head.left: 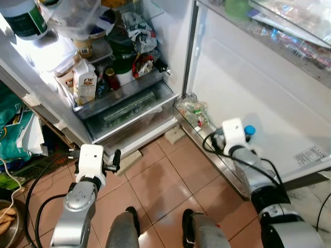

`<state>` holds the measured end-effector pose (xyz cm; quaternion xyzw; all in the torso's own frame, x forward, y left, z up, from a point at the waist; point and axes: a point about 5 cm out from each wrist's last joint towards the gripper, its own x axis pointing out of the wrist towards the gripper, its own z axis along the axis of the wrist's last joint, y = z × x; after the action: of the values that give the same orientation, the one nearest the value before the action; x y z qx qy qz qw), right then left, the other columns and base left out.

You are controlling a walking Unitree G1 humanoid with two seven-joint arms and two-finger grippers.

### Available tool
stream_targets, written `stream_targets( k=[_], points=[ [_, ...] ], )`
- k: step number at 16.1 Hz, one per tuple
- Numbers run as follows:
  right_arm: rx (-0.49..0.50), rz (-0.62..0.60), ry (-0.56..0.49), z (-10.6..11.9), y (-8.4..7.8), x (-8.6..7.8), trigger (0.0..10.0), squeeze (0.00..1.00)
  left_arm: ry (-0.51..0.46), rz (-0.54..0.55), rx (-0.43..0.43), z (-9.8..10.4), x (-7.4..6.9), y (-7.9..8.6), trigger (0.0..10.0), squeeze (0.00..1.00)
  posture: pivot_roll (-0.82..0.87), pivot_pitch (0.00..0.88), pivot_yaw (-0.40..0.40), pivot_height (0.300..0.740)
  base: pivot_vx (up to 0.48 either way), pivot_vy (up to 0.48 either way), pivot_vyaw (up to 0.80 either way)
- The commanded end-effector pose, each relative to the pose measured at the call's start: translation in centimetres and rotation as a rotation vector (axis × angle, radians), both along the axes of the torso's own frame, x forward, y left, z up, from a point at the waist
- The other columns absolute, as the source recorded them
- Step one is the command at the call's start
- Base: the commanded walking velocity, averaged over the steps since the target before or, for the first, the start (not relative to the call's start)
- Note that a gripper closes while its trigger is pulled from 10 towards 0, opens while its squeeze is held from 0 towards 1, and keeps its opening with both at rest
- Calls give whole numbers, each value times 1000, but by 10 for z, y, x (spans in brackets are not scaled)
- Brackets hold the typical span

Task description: Restocking fridge

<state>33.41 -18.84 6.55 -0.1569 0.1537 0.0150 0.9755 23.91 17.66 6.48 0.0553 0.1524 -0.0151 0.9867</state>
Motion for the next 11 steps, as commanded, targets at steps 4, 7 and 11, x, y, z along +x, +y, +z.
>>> stream_targets(
  k=[4,7,11],
  points=[
    [-9,-31,-188,29,-2,11,10000,0,-3,11,8,-3,5,2,10000,0,77,198,23,740,0,0,0],
    [-31,-21,-253,40,0,15,10000,0,-16,8,7,-2,13,0,10000,0,69,178,24,740,0,0,0],
    [8,5,-355,52,7,14,10000,0,-45,-3,6,0,21,-3,10000,0,57,148,27,740,0,0,0]
  ],
)
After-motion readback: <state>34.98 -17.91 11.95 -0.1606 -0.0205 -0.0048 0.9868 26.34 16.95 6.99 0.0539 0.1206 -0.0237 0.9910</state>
